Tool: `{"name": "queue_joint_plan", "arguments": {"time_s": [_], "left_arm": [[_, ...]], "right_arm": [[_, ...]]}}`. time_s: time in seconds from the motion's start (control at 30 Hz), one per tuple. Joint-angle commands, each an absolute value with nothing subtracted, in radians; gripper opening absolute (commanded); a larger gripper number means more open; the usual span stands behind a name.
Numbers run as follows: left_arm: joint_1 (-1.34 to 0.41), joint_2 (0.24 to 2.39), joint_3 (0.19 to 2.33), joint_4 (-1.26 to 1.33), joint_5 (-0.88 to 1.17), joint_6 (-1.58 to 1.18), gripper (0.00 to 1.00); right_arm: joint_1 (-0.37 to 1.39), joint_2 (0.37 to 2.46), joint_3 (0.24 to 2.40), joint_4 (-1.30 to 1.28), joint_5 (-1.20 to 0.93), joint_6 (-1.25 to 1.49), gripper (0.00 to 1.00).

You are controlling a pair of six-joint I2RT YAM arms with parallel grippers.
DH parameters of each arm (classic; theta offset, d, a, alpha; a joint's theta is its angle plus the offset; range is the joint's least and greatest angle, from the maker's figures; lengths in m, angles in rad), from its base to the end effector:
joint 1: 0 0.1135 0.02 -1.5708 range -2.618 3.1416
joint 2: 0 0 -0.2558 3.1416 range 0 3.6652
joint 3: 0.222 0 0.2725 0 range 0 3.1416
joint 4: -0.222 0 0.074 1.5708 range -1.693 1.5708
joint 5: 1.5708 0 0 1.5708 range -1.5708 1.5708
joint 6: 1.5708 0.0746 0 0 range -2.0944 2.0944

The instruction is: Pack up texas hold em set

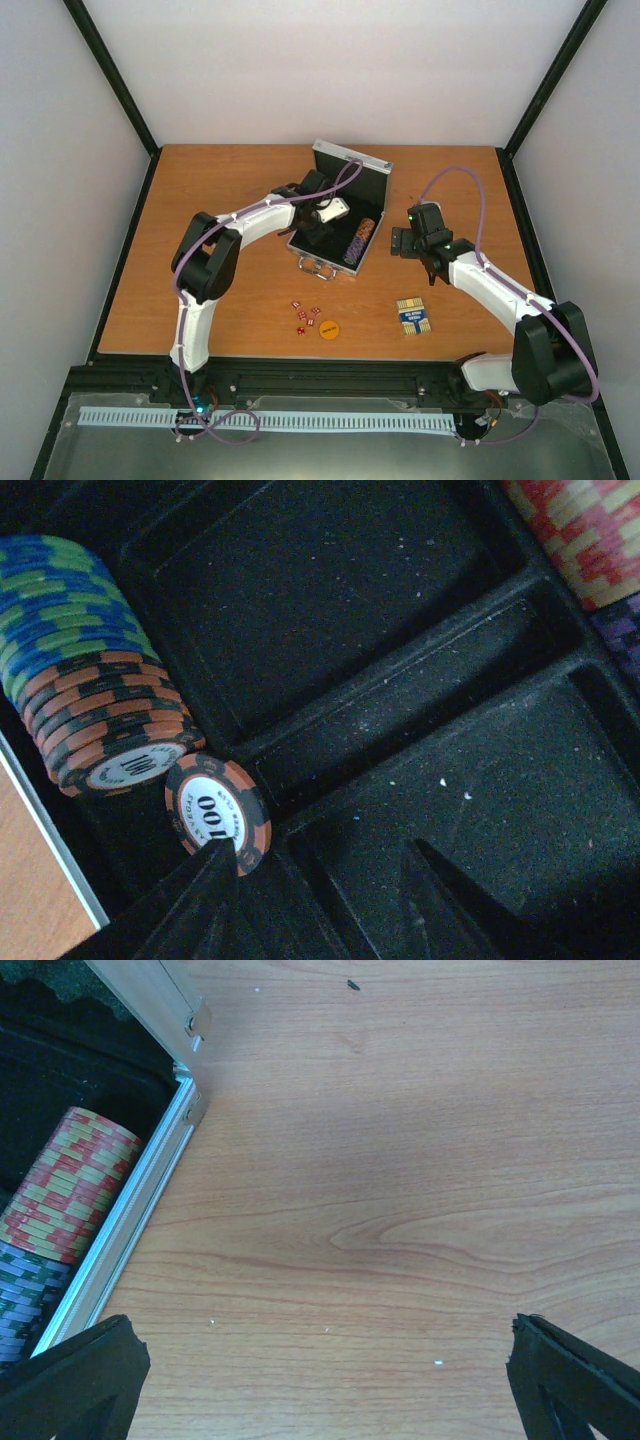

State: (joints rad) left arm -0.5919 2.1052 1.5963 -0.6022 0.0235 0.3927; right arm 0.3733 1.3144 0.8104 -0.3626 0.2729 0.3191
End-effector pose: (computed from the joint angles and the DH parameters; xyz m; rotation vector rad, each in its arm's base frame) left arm 0.3953 -0.2679 0.1234 1.2756 2.3626 -0.0939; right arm 0.2972 0.0948 0.1740 0.0558 2.3943 -0.0107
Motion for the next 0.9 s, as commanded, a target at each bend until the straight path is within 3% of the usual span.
{"name": "queue_joint_plan", "arguments": {"time_s": [0.0,0.17,0.5,0.87], "left_arm": [[-0.577,2.132,1.626,-0.6,0.037,0.385,0.44],[-0.574,2.158,1.651,-0.606,0.031,0.383,0.36],[-0.563,2.185,1.674,-0.595,-0.006,0.373,0.29],[-0.561,2.187,1.687,-0.571,-0.073,0.35,0.04]], "right_arm": [[0.362,1.321,0.8,-0.348,0.279,0.326,1.0],[0.36,1.321,0.799,-0.354,0.281,0.325,1.0],[0.353,1.32,0.792,-0.355,0.276,0.322,1.0],[0.351,1.318,0.782,-0.351,0.277,0.322,1.0]]}}
